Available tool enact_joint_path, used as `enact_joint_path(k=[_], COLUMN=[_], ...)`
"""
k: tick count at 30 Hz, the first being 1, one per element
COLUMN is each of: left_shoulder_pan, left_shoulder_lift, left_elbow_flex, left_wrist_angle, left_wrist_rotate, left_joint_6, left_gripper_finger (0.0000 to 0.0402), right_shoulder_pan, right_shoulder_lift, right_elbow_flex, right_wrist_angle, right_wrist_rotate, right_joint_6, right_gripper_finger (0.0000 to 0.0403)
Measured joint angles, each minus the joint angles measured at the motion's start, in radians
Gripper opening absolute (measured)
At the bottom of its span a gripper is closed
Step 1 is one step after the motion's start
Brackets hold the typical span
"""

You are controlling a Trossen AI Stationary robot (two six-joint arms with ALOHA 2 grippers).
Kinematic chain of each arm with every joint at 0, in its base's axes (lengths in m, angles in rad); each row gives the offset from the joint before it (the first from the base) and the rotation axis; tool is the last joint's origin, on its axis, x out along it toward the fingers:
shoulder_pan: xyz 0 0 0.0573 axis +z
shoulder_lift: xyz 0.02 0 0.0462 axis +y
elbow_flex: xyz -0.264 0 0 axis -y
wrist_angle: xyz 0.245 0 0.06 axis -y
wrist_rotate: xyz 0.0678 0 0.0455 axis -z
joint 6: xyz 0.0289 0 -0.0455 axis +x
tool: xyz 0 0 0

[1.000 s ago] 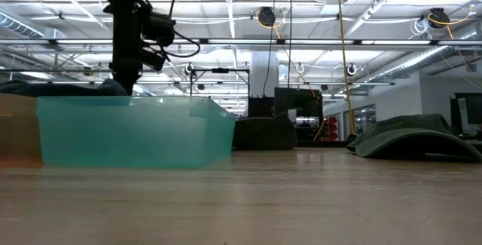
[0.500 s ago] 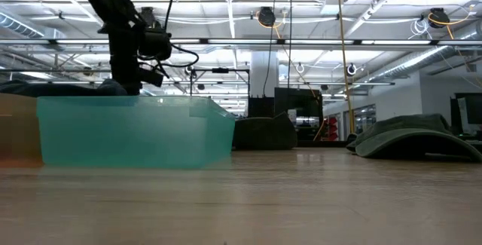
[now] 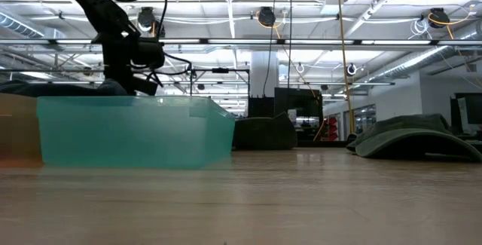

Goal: Pick & Place hat
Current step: Put the blue cap into the orange bin

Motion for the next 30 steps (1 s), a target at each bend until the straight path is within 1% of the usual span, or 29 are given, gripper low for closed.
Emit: enact_joint_path(k=[2, 5, 10, 11, 16, 20, 23, 25, 27, 30], left_shoulder_pan=[0.011, 0.023, 0.028, 0.029, 0.027, 0.012, -0.010, -0.023, -0.033, -0.043], left_shoulder_lift=[0.000, 0.000, -0.001, -0.001, -0.005, -0.027, -0.061, -0.087, -0.111, -0.132], left_elbow_flex=[0.000, 0.000, 0.001, 0.002, 0.034, 0.108, 0.187, 0.248, 0.313, 0.418], left_wrist_angle=[0.007, 0.010, 0.002, -0.001, -0.043, -0.130, -0.197, -0.226, -0.254, -0.293], left_wrist_rotate=[0.036, 0.061, 0.065, 0.060, 0.071, 0.150, 0.205, 0.230, 0.274, 0.364], left_joint_6=[-0.002, -0.005, -0.024, -0.040, -0.145, -0.183, -0.193, -0.194, -0.194, -0.195], left_gripper_finger=[0.0209, 0.0144, 0.0030, 0.0018, 0.0010, 0.0010, 0.0010, 0.0010, 0.0010, 0.0010], right_shoulder_pan=[0.000, 0.000, 0.000, 0.000, 0.000, 0.000, 0.000, 0.000, 0.000, 0.000], right_shoulder_lift=[0.000, 0.000, 0.000, 0.000, 0.000, 0.000, 0.000, 0.000, 0.000, 0.000], right_elbow_flex=[0.000, 0.000, 0.000, 0.000, 0.000, 0.000, 0.000, 0.000, 0.000, 0.000], right_wrist_angle=[0.028, 0.055, 0.054, 0.053, 0.053, 0.053, 0.055, 0.065, 0.086, 0.140], right_wrist_rotate=[0.000, 0.000, 0.000, 0.000, 0.000, 0.000, 0.006, 0.029, 0.067, 0.159], right_joint_6=[0.000, 0.000, 0.011, 0.020, 0.040, 0.036, 0.035, 0.050, 0.100, 0.187], right_gripper_finger=[0.0118, 0.0118, 0.0118, 0.0118, 0.0118, 0.0118, 0.0118, 0.0118, 0.0118, 0.0118])
